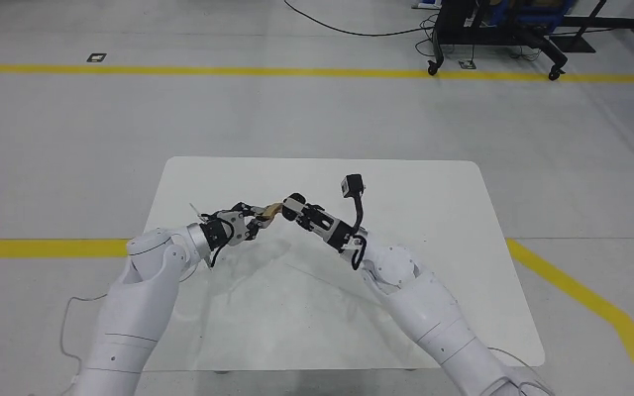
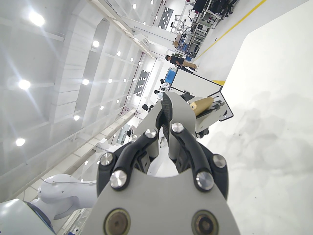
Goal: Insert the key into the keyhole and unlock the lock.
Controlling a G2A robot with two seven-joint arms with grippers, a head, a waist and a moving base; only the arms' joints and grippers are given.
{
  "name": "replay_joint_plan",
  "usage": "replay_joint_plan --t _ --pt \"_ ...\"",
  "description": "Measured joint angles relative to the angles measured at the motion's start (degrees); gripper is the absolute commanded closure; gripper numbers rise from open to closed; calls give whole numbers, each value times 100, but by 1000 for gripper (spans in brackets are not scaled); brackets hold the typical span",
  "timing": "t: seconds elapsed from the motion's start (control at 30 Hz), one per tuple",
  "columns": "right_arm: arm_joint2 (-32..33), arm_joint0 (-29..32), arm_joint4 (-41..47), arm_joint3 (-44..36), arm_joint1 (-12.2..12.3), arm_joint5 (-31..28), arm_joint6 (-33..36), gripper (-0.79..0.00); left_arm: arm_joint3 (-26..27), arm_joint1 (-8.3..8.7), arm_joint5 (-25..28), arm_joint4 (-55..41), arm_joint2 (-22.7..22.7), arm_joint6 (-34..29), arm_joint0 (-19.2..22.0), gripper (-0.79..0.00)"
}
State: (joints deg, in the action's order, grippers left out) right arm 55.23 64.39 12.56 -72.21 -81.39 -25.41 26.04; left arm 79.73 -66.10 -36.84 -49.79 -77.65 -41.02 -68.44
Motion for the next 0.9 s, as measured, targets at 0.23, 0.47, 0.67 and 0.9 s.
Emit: replay_joint_plan --t 0.23,0.47,0.67,0.9 --pt "25 -41 70 -9 -20 89 -28 -785 17 21 113 -29 1 -40 5 0" --pt "279 172 20 -445 56 -15 41 -785 98 35 527 -40 -66 42 -49 0" --pt "274 168 22 -436 54 -14 38 -785 334 83 963 472 -13 -103 -67 0" --pt "421 272 60 -520 90 184 -7 -785 884 288 2528 3376 264 -535 -247 0"
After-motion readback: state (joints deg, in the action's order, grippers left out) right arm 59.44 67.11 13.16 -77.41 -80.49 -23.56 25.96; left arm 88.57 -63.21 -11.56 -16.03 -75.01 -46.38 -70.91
